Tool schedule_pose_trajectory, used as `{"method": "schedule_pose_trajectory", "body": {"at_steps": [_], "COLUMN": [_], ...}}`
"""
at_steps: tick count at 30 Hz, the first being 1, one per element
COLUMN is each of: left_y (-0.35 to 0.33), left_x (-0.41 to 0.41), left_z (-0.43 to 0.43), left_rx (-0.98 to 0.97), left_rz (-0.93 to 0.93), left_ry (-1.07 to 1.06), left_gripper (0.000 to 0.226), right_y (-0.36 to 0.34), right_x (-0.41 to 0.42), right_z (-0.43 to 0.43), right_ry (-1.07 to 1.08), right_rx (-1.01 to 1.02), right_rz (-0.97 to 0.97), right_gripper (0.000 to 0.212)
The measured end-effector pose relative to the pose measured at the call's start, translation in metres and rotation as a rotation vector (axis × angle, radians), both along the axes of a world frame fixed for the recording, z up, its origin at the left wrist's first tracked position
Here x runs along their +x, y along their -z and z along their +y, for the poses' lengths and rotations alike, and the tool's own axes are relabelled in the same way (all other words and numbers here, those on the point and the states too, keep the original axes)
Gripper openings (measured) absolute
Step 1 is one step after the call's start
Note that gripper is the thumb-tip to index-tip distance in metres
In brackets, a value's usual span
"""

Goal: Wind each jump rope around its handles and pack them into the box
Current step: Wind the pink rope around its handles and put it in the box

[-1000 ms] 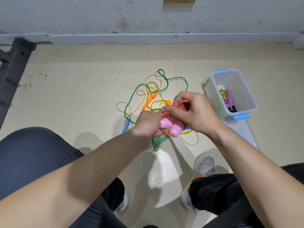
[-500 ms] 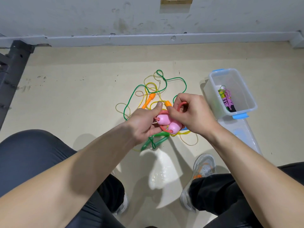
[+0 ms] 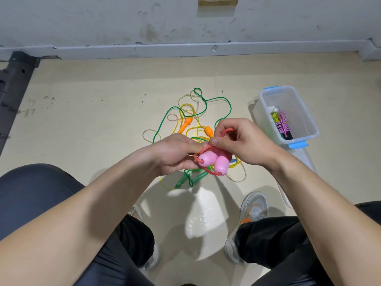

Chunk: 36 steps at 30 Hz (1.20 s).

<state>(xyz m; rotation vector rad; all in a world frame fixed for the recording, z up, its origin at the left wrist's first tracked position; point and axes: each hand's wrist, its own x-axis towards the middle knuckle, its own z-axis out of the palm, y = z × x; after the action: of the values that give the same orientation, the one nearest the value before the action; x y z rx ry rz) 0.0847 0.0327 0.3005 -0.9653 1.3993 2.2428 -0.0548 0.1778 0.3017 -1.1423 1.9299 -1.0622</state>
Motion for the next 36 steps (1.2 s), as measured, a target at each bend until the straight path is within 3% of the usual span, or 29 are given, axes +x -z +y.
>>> {"method": "schedule_pose_trajectory", "body": {"at_steps": [12, 15, 19, 30, 33, 36], "left_y": [0.008, 0.008, 0.005, 0.008, 0.012, 0.017], "left_x": [0.001, 0.001, 0.000, 0.000, 0.001, 0.000], "left_z": [0.012, 0.013, 0.010, 0.008, 0.009, 0.011], "left_rx": [-0.236, -0.253, -0.281, -0.225, -0.359, -0.647], "left_rz": [0.020, 0.022, 0.020, 0.035, 0.026, 0.023], "left_ry": [0.020, -0.033, -0.084, -0.076, -0.024, 0.112], "left_gripper": [0.024, 0.031, 0.019, 0.015, 0.015, 0.020], "right_y": [-0.009, -0.009, -0.005, 0.005, 0.008, 0.014], "right_x": [0.000, 0.001, 0.003, 0.006, 0.008, 0.010], "right_z": [0.001, 0.001, -0.001, -0.007, -0.008, -0.009], "right_ry": [-0.137, -0.106, -0.043, 0.056, 0.066, 0.065], "right_rx": [0.199, 0.203, 0.174, 0.222, 0.239, 0.271], "right_rz": [-0.082, -0.066, -0.055, -0.011, 0.001, 0.051], "right_gripper": [0.021, 0.022, 0.024, 0.030, 0.026, 0.025]}}
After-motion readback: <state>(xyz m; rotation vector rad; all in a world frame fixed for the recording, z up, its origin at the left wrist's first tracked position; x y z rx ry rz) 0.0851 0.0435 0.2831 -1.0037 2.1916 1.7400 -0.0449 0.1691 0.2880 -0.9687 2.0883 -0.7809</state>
